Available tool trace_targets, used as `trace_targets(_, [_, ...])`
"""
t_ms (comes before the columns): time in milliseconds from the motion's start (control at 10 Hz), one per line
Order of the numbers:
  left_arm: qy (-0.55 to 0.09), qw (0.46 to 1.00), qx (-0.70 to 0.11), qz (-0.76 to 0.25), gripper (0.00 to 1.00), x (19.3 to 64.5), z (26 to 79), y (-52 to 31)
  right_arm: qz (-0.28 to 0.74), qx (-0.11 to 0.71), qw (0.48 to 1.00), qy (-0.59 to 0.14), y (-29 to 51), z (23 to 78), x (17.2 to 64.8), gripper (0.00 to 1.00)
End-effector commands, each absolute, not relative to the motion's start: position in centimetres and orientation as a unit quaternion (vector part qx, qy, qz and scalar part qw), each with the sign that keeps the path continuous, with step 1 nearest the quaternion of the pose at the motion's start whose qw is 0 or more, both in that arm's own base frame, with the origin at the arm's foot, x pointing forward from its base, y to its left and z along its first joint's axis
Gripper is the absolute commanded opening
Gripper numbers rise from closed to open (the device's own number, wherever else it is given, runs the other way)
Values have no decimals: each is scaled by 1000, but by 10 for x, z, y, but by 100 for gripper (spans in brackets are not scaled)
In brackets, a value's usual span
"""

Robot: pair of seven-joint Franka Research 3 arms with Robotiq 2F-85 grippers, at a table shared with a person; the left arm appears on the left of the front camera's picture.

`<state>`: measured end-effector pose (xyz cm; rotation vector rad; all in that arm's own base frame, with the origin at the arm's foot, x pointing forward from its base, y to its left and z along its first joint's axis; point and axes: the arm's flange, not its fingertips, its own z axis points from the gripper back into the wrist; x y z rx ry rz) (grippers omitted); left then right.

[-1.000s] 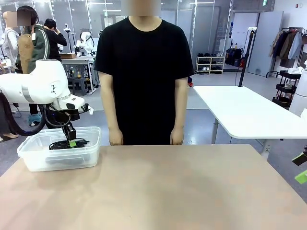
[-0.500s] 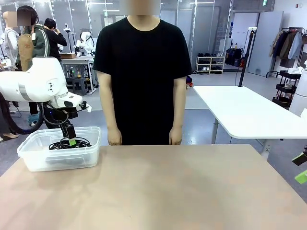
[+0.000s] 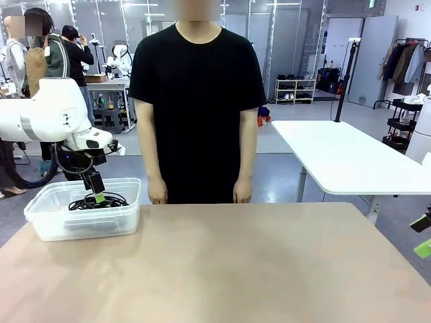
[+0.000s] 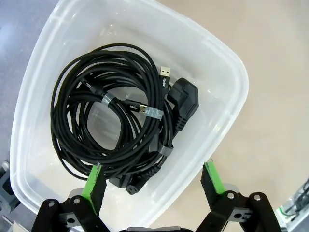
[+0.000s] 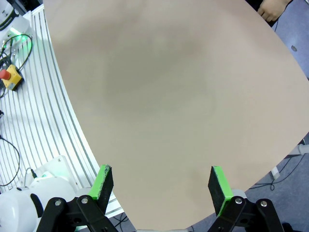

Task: Organize and store the cables.
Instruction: Place the USB Extension Cable into the Organizing box.

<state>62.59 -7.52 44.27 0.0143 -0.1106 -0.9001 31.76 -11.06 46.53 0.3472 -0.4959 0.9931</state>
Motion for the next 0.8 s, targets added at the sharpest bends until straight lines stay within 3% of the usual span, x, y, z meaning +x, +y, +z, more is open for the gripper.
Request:
trace_targets(0, [-51,898,9,-437,100,627,442,-76,462,167,839,-235,-110,466,319,100])
trace_targets(700, [-51,898,9,-437,100,627,442,-76,462,167,839,-235,-110,466,319,100])
